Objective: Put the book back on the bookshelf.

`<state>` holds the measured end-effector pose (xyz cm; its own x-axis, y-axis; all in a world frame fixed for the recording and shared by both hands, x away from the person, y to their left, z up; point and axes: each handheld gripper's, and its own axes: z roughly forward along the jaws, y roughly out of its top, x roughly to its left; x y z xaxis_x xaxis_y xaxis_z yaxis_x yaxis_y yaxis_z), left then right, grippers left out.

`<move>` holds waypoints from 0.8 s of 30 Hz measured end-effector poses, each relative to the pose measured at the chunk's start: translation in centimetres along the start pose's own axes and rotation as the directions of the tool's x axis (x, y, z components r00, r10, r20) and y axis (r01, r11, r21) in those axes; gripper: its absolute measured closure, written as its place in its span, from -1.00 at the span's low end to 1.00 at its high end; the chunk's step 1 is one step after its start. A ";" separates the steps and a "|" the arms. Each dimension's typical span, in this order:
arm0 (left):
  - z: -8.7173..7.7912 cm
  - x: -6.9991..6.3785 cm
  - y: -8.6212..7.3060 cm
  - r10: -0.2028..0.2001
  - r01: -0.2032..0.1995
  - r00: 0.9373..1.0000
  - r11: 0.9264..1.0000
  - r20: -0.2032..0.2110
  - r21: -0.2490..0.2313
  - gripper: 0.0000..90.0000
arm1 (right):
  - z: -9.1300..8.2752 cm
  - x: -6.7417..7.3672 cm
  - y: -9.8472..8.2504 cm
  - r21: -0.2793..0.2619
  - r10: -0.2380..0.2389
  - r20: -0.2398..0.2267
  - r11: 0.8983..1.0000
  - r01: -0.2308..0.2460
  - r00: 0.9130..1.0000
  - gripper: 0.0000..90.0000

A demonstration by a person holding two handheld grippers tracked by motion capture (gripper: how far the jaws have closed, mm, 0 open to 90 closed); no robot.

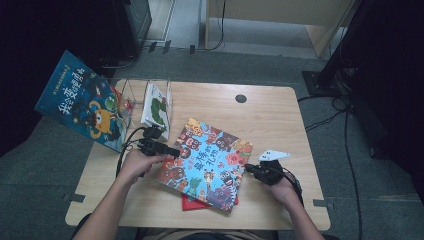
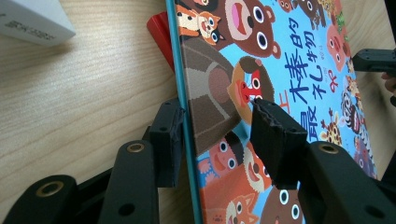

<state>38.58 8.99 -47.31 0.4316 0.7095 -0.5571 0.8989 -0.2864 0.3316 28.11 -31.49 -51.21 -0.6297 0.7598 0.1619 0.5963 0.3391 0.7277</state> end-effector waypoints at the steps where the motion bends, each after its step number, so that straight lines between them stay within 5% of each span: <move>1: -0.2 0.0 0.1 -0.005 0.005 1.000 1.000 0.005 0.010 0.23 | 0.0 -0.1 0.0 0.003 0.001 -0.002 1.000 -0.001 1.000 1.00; 4: -0.1 -0.1 0.1 -0.004 0.005 1.000 1.000 -0.005 0.030 0.23 | 0.2 -0.2 0.1 -0.002 -0.002 -0.006 1.000 0.002 1.000 1.00; 7: -0.3 1.1 0.1 -0.060 0.058 0.996 0.998 0.072 0.028 0.28 | 0.3 -0.3 0.1 -0.004 0.006 -0.012 1.000 -0.006 1.000 1.00; 24: 0.2 0.9 0.2 -0.068 0.065 0.995 0.997 0.071 0.050 0.25 | 0.6 -0.3 0.5 -0.003 0.005 -0.012 1.000 -0.005 1.000 1.00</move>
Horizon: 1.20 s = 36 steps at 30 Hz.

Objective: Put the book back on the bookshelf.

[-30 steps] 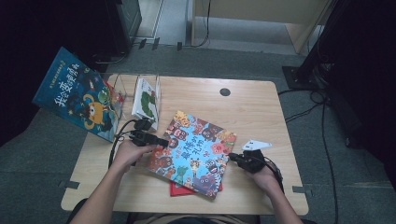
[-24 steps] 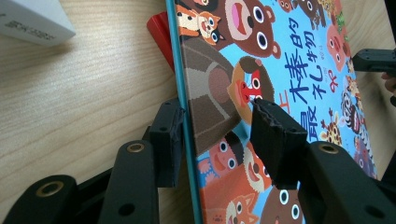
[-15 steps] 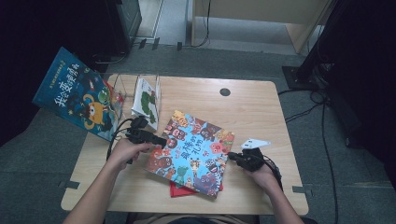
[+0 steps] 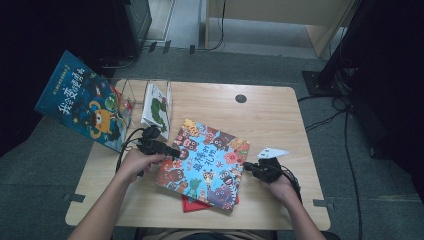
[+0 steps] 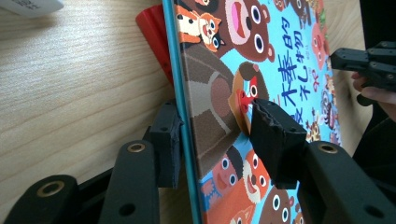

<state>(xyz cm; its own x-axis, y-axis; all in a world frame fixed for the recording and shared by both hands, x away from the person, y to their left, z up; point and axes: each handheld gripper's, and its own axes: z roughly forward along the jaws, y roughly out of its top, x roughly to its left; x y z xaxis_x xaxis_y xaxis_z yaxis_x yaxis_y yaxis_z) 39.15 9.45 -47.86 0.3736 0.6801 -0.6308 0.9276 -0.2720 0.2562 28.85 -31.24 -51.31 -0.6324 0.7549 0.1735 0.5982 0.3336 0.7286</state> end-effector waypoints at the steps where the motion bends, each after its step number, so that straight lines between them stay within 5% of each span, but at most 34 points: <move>1: -0.3 -0.1 0.0 0.001 -0.001 1.000 1.000 0.008 -0.001 0.25 | 0.0 0.0 0.0 0.000 -0.001 0.000 1.000 0.001 1.000 1.00; 10: -3.4 -2.6 0.6 0.030 -0.028 0.996 0.999 0.089 -0.021 0.27 | 0.5 0.1 0.2 -0.008 -0.004 0.002 1.000 0.004 1.000 1.00; 14: -4.9 -5.0 1.6 0.050 -0.051 0.996 0.999 0.068 0.019 0.27 | 0.9 0.2 0.4 -0.021 0.001 0.003 1.000 -0.001 1.000 1.00; 23: -4.3 -7.6 3.2 0.044 -0.055 0.988 0.996 0.151 0.070 0.33 | 1.5 0.3 0.8 -0.030 0.010 -0.018 1.000 -0.011 1.000 1.00; 26: -4.2 -8.6 3.8 0.067 -0.075 0.993 0.994 0.099 0.083 0.40 | 2.0 0.7 1.1 -0.038 -0.003 -0.029 0.999 0.002 1.000 1.00; 36: -5.0 -8.6 4.8 0.040 -0.046 0.997 0.995 0.062 0.089 0.56 | 2.7 1.2 1.6 -0.038 -0.020 -0.034 0.999 0.019 0.999 1.00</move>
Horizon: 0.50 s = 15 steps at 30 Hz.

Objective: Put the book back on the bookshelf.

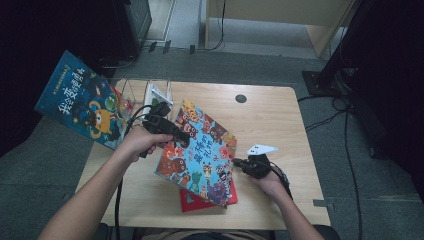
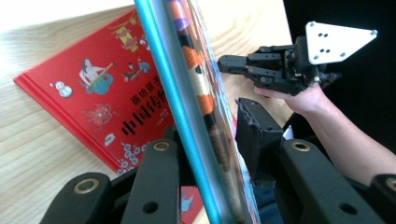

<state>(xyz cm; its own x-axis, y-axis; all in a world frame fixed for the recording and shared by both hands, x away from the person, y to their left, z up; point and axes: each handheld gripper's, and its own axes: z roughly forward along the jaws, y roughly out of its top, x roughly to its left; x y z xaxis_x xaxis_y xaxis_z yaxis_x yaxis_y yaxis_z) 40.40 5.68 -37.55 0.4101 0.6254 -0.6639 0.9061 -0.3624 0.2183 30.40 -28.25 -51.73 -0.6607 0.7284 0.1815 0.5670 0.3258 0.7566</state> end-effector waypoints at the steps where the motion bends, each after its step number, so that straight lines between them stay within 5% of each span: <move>1: -0.1 0.0 0.1 -0.008 0.008 1.000 1.000 -0.004 0.001 0.58 | 0.2 0.1 0.1 0.001 -0.001 -0.007 1.000 0.001 1.000 1.00; 9: -0.5 0.1 0.6 -0.022 0.022 0.999 1.000 -0.027 0.008 0.63 | 0.7 0.3 0.5 0.005 -0.010 -0.013 1.000 0.010 1.000 1.00; 15: -0.9 -0.1 0.7 -0.018 0.018 1.000 1.000 -0.003 0.012 0.68 | 1.1 0.6 0.9 0.008 -0.032 -0.006 0.999 0.032 0.999 0.99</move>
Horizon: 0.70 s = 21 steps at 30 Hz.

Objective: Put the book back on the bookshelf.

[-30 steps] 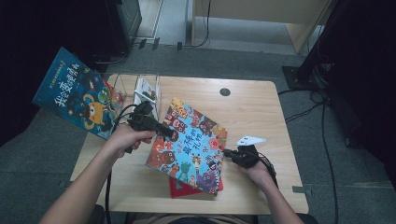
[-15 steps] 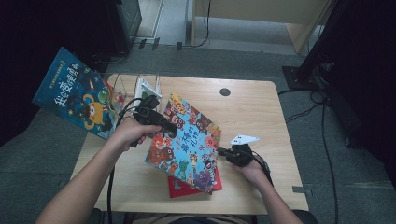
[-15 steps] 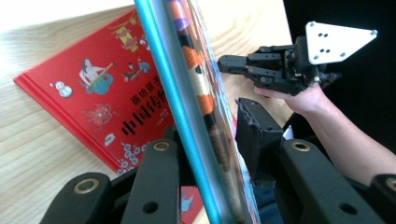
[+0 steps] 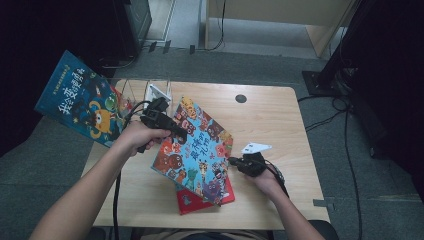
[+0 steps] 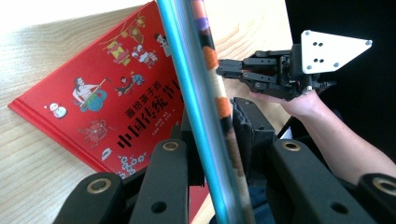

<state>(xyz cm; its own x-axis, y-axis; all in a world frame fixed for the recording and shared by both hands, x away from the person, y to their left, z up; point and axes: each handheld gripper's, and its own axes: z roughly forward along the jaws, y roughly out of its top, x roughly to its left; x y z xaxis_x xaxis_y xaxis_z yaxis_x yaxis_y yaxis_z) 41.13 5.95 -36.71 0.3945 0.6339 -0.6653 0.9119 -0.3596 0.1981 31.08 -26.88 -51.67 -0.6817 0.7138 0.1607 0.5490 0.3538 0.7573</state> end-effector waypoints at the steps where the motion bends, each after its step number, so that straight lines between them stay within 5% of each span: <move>1: 0.0 -0.1 0.0 0.001 -0.001 1.000 1.000 -0.002 0.001 0.68 | 0.0 0.0 0.0 0.000 0.000 0.000 1.000 0.000 1.000 0.99; 7: -0.2 -0.2 0.2 -0.013 0.013 1.000 1.000 0.001 0.016 0.70 | 0.1 -0.1 0.3 0.015 -0.042 0.020 0.999 0.042 0.999 0.80; 8: -0.2 0.0 0.2 -0.021 0.021 1.000 1.000 0.005 0.016 0.71 | 0.1 -0.2 0.3 0.011 -0.060 0.043 0.998 0.059 0.997 0.61; 16: -0.7 -0.2 1.6 -0.082 0.081 0.996 0.996 0.020 0.044 0.80 | -0.3 -0.6 0.3 0.004 -0.053 0.044 0.999 0.052 0.998 0.37; 21: -1.2 -1.0 2.8 -0.065 0.065 0.998 0.995 -0.007 0.080 0.80 | -0.2 0.0 0.3 0.081 -0.139 0.006 0.987 0.138 0.990 0.31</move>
<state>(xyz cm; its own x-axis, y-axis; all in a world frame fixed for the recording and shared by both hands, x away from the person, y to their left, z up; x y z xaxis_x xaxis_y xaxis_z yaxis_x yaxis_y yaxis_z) 43.37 5.10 -34.64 0.3352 0.6608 -0.6715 0.9236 -0.3711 0.0958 31.09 -26.89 -51.34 -0.7485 0.6612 0.0500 0.4869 0.4969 0.7183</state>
